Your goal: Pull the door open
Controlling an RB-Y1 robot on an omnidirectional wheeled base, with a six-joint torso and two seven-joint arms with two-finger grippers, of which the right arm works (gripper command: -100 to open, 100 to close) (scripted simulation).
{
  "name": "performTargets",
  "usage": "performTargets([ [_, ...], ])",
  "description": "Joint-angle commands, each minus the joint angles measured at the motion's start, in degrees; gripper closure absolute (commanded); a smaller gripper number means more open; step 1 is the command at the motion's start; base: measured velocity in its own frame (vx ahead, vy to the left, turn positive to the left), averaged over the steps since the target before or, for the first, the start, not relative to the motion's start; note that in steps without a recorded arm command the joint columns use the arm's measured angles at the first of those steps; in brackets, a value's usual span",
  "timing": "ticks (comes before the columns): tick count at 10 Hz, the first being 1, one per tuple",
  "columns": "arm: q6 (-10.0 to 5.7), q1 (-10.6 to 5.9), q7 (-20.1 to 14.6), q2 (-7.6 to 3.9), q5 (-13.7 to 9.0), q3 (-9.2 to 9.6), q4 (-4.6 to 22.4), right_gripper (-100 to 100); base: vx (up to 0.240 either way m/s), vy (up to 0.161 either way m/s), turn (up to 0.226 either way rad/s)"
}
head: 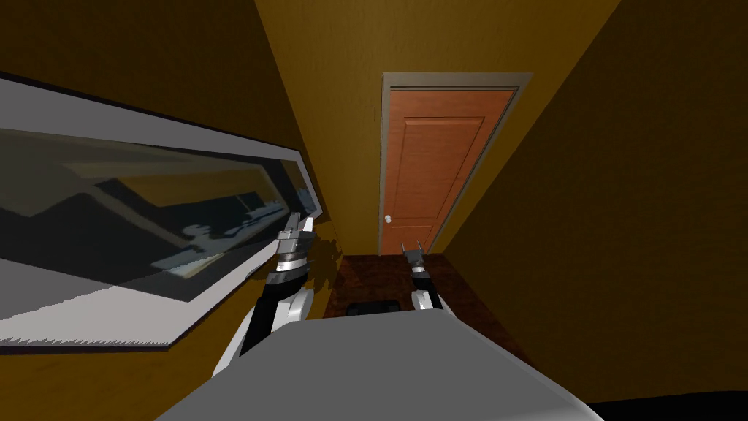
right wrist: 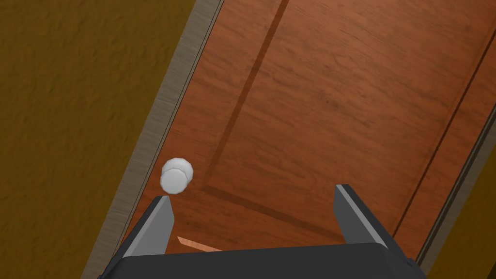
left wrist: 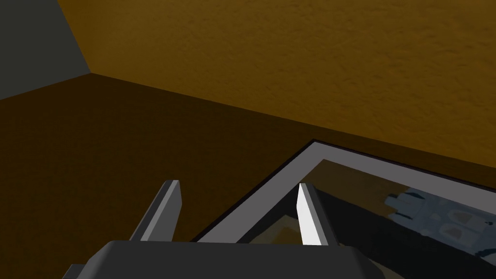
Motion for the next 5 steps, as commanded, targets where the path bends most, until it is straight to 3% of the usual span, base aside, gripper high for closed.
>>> performTargets([
  [1,0.02,-0.52,-2.1,-0.19,-0.6,0.49,1.6,-100,0.102,0.025,0.015],
  [5,-0.58,-1.82,-7.4,-1.07,-2.0,1.58,6.2,-100,0.102,0.033,0.017],
])
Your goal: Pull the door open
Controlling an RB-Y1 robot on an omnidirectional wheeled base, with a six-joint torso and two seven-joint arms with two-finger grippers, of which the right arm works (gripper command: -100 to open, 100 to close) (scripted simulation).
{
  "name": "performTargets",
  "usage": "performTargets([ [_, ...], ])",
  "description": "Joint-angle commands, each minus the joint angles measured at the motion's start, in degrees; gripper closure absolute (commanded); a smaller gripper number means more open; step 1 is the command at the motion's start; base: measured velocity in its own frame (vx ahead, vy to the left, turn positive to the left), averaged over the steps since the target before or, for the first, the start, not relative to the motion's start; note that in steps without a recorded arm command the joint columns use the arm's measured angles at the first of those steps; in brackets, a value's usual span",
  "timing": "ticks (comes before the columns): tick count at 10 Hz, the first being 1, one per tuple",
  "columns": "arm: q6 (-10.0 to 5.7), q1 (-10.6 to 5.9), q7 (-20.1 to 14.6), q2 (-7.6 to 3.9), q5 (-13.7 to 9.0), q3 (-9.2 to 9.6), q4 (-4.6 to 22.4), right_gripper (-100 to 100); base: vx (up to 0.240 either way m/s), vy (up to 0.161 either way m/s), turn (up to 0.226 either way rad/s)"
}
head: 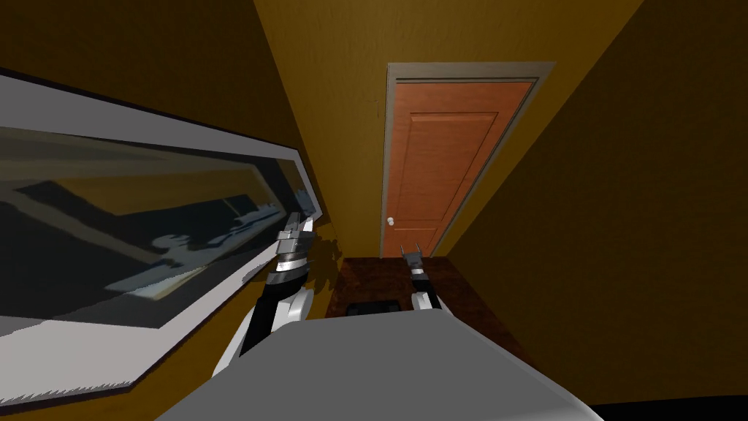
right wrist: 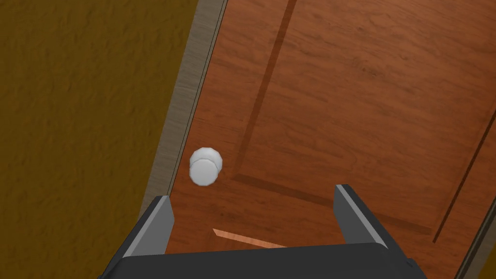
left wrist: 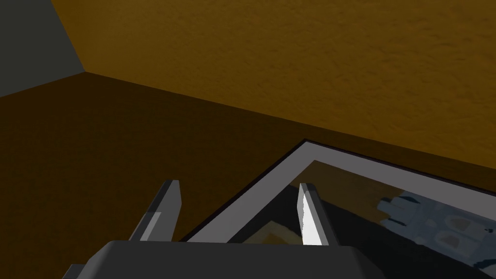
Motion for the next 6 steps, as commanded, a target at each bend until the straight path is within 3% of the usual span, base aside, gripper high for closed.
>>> performTargets([
  [1,-0.28,-0.66,-2.2,-0.34,-0.6,0.4,1.9,-100,0.098,0.03,0.017],
  [6,-0.98,-2.17,-8.2,-1.32,-2.3,1.67,7.2,-100,0.099,0.019,0.014],
])
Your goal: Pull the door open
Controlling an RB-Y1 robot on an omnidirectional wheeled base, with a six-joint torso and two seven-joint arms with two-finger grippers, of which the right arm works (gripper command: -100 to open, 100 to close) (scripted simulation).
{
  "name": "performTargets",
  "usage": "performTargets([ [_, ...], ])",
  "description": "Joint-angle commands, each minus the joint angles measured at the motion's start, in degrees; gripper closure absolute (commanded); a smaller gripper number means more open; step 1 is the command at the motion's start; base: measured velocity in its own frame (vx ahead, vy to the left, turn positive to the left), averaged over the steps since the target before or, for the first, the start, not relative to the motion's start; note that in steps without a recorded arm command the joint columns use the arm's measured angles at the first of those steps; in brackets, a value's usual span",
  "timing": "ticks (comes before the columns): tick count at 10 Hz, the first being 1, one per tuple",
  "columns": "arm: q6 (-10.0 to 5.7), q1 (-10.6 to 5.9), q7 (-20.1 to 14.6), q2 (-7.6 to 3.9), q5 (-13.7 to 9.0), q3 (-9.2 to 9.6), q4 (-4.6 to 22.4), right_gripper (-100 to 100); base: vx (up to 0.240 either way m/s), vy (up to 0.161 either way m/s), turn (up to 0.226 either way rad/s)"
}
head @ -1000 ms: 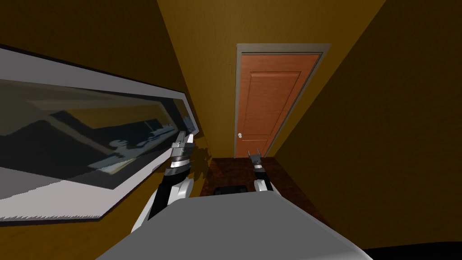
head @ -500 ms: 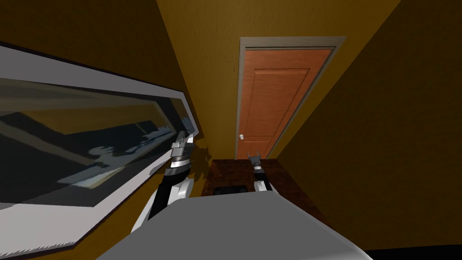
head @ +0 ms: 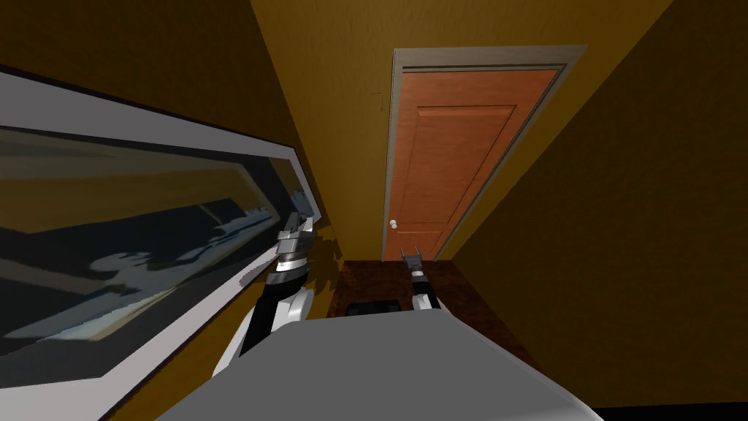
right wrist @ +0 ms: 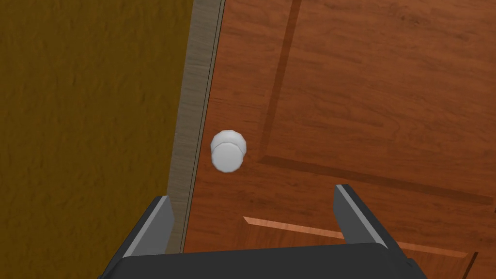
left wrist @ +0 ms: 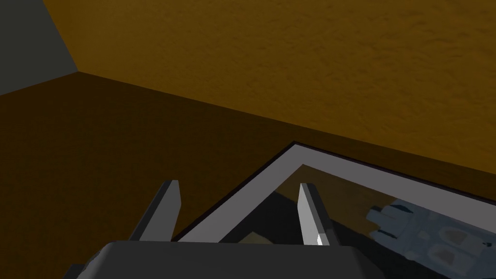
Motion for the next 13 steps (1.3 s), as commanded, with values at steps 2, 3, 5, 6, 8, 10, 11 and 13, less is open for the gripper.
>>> performTargets([
  [2,-0.29,-0.65,-3.0,-0.42,-0.8,0.64,2.5,-100,0.104,0.013,0.013],
  [3,-0.42,-0.94,-4.2,-0.6,-1.1,0.88,3.4,-100,0.116,0.013,0.014],
  [5,-0.66,-1.44,-6.2,-0.92,-1.7,1.3,5.2,-100,0.097,0.026,0.011],
  [6,-0.77,-1.68,-7.2,-1.07,-2.0,1.51,6.0,-100,0.096,0.009,0.012],
  [8,-1.0,-2.17,-9.1,-1.37,-2.5,1.92,7.7,-100,0.102,0.003,0.012],
  [10,-1.29,-2.8,-11.6,-1.75,-3.2,2.44,9.9,-100,0.112,0.021,0.01],
  [11,-1.38,-2.99,-12.4,-1.87,-3.4,2.61,10.6,-100,0.127,0.008,0.009],
  [13,-1.7,-3.67,-15.1,-2.27,-4.2,3.17,13.0,-100,0.163,0.02,0.011],
])
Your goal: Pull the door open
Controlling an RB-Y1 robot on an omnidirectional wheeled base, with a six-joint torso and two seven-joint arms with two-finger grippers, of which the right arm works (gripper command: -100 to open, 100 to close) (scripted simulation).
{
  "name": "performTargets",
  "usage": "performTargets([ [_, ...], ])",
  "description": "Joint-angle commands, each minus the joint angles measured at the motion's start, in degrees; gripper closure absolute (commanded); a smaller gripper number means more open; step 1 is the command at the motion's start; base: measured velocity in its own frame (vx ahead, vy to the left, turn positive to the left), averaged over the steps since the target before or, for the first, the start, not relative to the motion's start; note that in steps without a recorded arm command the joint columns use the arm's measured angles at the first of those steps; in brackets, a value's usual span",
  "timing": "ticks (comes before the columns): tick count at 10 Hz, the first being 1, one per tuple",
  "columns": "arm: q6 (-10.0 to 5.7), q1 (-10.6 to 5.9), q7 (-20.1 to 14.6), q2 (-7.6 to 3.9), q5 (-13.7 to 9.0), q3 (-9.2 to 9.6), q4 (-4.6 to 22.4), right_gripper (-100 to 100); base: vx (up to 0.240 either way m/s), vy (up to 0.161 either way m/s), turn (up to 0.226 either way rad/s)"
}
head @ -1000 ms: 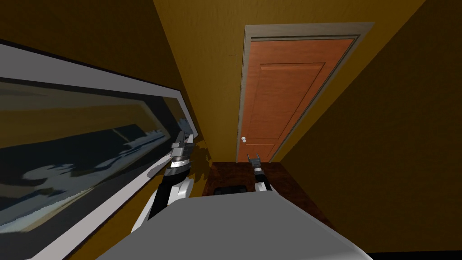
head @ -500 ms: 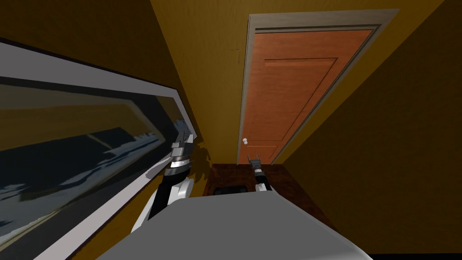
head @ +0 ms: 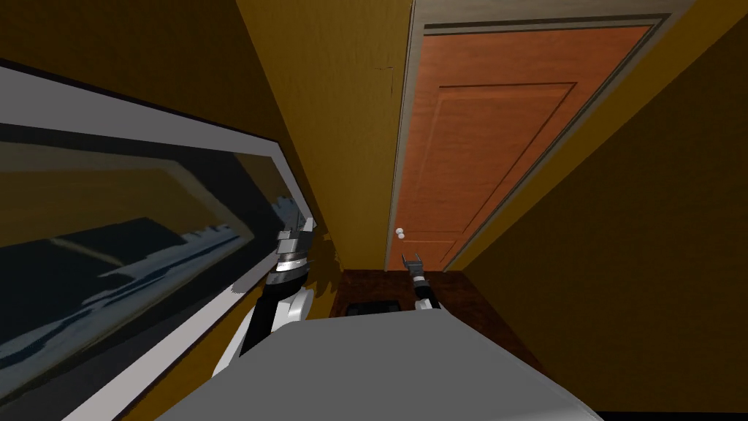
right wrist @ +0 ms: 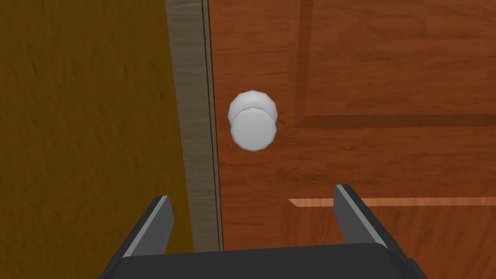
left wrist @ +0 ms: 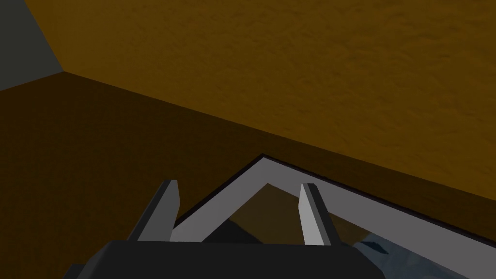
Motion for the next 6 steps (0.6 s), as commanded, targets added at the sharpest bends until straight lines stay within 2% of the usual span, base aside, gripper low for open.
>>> performTargets([
  [1,-0.05,-0.37,-2.0,-0.33,-0.5,0.36,1.4,-100,0.148,-0.026,0.007],
  [4,-0.32,-0.96,-4.3,-0.68,-1.2,0.85,3.4,-100,0.146,0.007,0.006],
  [5,0.12,-0.67,-3.7,-0.68,-1.1,0.69,2.5,-100,0.049,0.001,0.002],
  [6,0.13,-1.74,-4.1,-0.77,-1.6,-0.11,4.0,-100,0.093,-0.035,0.115],
])
